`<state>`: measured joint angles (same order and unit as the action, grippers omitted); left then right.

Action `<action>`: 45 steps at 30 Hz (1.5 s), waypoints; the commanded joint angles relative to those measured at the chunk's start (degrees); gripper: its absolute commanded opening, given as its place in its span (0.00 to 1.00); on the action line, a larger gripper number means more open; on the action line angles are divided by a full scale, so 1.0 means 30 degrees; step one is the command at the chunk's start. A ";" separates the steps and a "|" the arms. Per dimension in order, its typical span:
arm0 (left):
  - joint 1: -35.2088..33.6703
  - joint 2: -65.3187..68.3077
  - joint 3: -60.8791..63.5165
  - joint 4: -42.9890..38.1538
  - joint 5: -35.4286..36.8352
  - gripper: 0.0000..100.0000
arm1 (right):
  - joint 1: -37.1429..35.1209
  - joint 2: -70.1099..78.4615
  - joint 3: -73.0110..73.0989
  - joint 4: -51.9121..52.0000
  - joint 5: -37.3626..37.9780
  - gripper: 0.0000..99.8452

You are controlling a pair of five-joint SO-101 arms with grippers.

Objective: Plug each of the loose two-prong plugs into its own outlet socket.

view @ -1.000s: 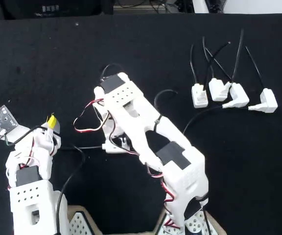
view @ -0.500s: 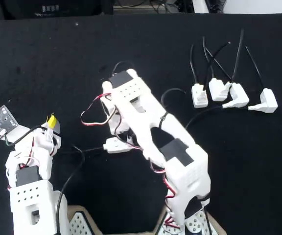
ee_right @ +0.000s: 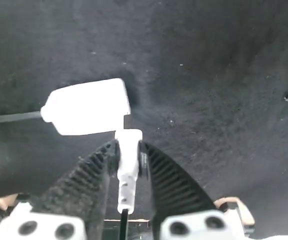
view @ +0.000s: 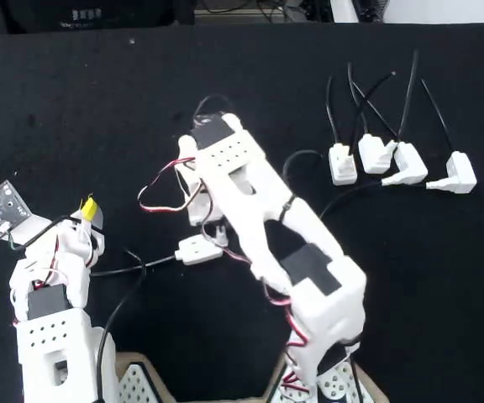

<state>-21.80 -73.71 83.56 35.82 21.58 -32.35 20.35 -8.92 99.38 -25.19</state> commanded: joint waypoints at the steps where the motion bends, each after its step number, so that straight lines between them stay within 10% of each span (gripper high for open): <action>1: -0.0044 -0.0176 -0.0601 -0.0352 0.0205 0.22 | -0.1114 -0.1919 -0.0366 0.0615 0.0586 0.01; 45: -0.0132 -0.0176 -0.0630 -0.0352 0.0147 0.22 | 0.0176 0.5055 -0.2886 0.0352 0.5421 0.01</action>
<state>-21.80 -73.71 83.56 35.82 21.58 -33.05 34.77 -15.87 99.38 -13.49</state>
